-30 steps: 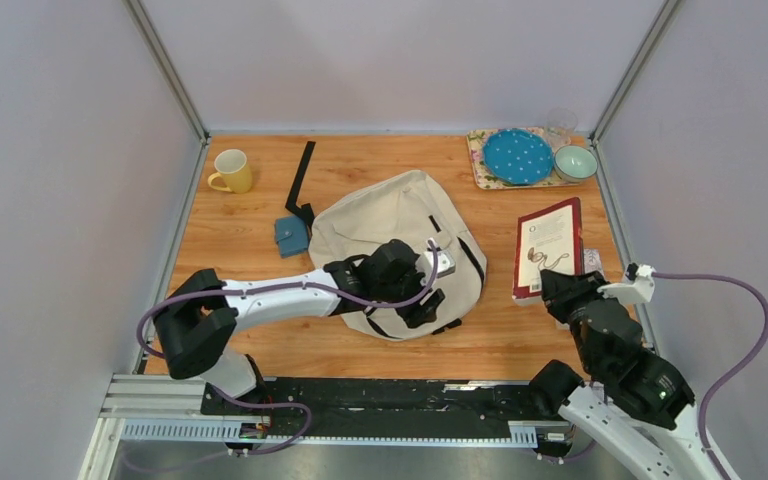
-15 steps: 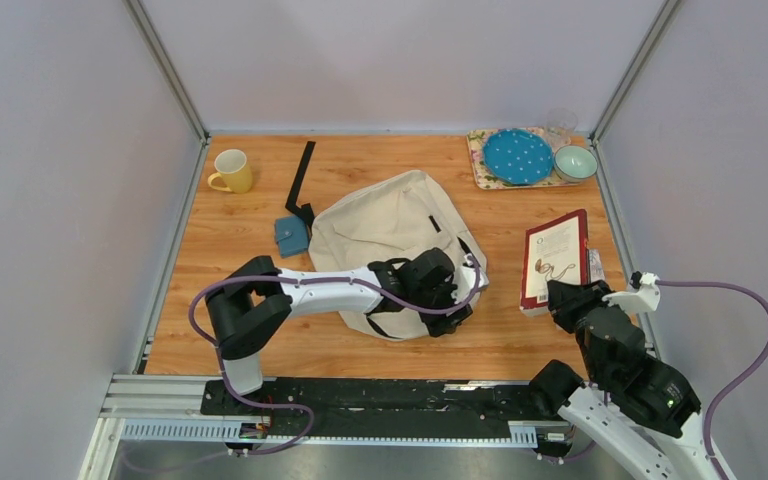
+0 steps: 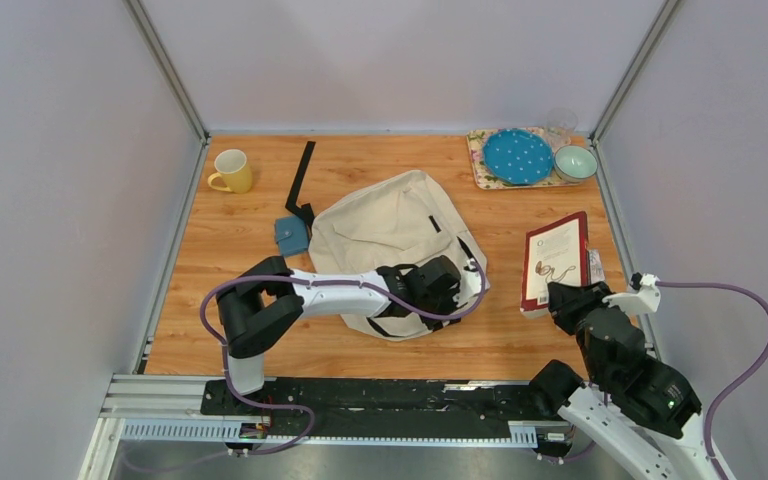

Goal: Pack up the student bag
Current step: Place the book in the student bag.

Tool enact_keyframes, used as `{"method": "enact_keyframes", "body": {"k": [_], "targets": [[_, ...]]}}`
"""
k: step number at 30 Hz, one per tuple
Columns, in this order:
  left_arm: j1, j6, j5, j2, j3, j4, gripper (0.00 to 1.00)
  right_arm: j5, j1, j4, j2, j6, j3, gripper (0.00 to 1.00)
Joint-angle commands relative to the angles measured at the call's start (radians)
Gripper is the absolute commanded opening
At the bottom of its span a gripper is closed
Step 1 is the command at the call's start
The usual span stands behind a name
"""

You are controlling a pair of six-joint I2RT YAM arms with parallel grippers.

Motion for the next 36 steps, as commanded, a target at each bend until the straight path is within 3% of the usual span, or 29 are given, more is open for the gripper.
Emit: {"method": "enact_keyframes", "body": {"k": [1, 4, 8, 16, 22, 26, 36], "targets": [[-0.004, 0.013, -0.044, -0.021, 0.031, -0.006, 0.13, 0.029, 0.000, 0.030, -0.021, 0.021, 0.031, 0.00], [-0.004, 0.012, -0.047, -0.033, 0.032, -0.009, 0.11, 0.029, 0.000, 0.027, -0.026, 0.025, 0.026, 0.00], [-0.002, 0.012, -0.042, -0.059, 0.034, -0.011, 0.00, 0.020, 0.000, 0.019, -0.024, 0.031, 0.020, 0.00], [-0.004, 0.024, -0.001, -0.116, 0.055, -0.028, 0.00, 0.014, 0.000, 0.016, -0.024, 0.034, 0.017, 0.00], [0.007, 0.033, -0.096, -0.171, 0.063, -0.028, 0.00, 0.003, 0.000, 0.007, -0.024, 0.036, 0.016, 0.00], [0.045, 0.013, -0.065, -0.191, 0.085, -0.048, 0.00, -0.011, -0.002, 0.002, -0.026, 0.048, 0.008, 0.00], [0.134, -0.071, 0.245, -0.188, 0.091, -0.055, 0.00, -0.022, -0.002, 0.002, -0.024, 0.061, -0.003, 0.00]]}}
